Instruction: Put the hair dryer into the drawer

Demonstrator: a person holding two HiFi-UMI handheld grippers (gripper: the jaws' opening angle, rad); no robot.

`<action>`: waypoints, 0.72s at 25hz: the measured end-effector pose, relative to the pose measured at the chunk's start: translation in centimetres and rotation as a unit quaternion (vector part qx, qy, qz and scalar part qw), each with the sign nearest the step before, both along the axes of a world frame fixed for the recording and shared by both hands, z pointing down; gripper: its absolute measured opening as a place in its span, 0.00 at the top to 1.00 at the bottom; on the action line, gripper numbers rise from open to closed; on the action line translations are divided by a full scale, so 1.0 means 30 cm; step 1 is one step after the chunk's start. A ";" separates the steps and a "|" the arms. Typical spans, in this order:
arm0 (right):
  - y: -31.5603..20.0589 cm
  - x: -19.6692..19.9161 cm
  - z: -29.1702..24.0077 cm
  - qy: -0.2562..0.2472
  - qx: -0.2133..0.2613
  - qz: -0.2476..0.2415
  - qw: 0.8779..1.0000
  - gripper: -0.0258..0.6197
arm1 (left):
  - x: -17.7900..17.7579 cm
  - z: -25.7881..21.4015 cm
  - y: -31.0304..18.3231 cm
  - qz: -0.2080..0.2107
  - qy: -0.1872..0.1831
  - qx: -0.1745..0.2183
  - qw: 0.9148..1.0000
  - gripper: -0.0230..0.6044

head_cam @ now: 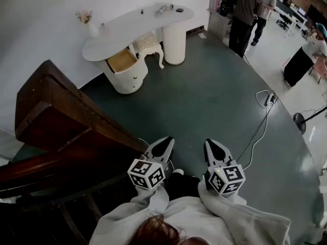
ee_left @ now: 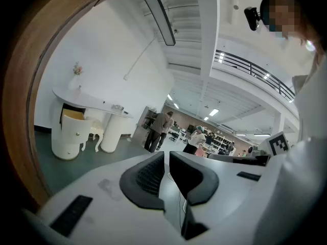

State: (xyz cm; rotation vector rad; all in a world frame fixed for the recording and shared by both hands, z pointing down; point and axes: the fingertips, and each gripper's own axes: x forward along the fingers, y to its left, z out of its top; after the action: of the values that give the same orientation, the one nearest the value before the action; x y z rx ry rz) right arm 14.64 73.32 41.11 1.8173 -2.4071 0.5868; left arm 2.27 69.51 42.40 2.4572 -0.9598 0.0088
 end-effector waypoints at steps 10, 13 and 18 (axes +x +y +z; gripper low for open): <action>-0.025 -0.010 0.020 -0.008 -0.008 0.024 1.000 0.88 | -0.014 0.017 -0.024 0.013 -0.002 -0.003 1.000 0.90; -0.038 -0.010 0.029 -0.011 -0.012 0.038 0.999 0.88 | -0.018 0.020 -0.032 0.023 -0.002 -0.001 1.000 0.90; -0.054 -0.034 0.052 -0.022 -0.015 0.051 0.998 0.88 | -0.033 0.037 -0.030 0.040 -0.008 0.003 0.999 0.90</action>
State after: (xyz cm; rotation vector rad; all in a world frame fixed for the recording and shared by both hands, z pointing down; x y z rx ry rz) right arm 13.64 71.72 42.68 1.9453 -2.3286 0.6745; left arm 1.27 68.60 43.50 2.5023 -0.8697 0.0532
